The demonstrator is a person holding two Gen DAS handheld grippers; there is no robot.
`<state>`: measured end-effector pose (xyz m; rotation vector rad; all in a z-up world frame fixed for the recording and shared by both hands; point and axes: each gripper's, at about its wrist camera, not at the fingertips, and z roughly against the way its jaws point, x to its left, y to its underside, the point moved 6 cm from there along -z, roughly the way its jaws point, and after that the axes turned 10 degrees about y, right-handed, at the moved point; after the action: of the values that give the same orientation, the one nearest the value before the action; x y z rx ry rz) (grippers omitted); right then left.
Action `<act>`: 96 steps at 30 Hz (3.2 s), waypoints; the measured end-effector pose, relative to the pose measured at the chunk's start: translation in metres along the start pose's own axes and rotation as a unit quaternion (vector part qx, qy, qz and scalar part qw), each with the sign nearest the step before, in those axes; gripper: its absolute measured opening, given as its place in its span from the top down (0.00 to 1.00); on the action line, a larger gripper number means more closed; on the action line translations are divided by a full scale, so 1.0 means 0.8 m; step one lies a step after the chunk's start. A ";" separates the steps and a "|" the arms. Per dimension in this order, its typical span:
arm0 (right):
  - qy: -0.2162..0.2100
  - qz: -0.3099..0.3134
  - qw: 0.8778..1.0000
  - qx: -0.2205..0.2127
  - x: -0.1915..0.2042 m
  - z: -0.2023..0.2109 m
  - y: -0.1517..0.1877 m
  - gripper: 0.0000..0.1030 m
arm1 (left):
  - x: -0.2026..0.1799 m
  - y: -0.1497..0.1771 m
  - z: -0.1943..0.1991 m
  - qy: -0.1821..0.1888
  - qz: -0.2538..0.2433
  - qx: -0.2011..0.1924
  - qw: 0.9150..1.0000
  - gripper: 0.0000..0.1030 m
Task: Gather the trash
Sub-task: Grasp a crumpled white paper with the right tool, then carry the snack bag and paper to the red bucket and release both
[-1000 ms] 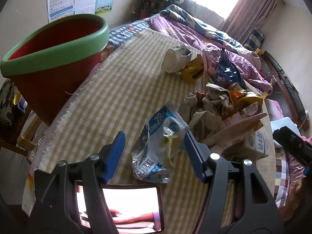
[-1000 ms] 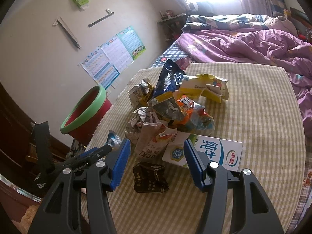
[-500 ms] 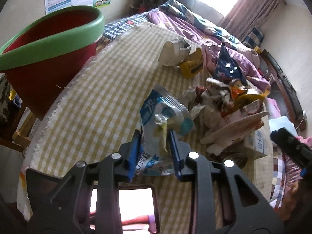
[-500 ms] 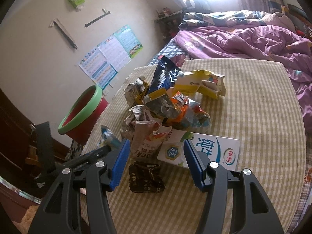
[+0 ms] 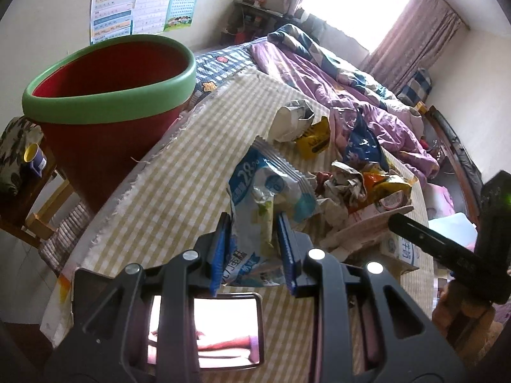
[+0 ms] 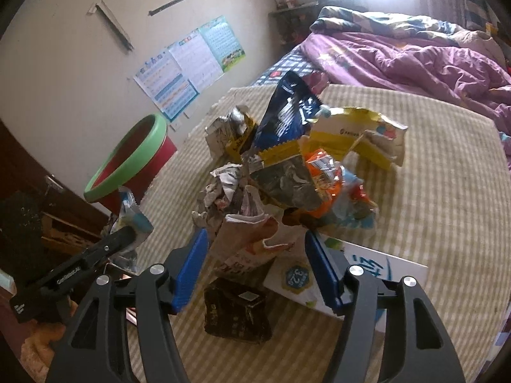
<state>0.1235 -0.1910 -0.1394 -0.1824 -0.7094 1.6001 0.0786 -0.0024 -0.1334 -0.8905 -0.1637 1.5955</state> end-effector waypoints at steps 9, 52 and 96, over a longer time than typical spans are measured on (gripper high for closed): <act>-0.008 0.006 1.000 -0.003 0.005 0.001 0.003 0.59 | 0.000 -0.002 -0.003 0.003 0.000 0.004 1.000 0.72; -0.049 0.059 0.992 -0.097 0.112 0.067 -0.052 0.62 | 0.028 -0.059 0.066 -0.023 -0.007 -0.088 0.996 0.72; -0.041 0.203 0.975 -0.076 0.313 -0.089 -0.116 0.60 | 0.197 -0.144 0.032 -0.128 0.061 -0.096 0.985 0.72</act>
<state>0.1936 0.0682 -0.0748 -0.3947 -0.9014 1.9512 0.1585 0.1768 -0.1207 -0.8517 -0.4584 1.8290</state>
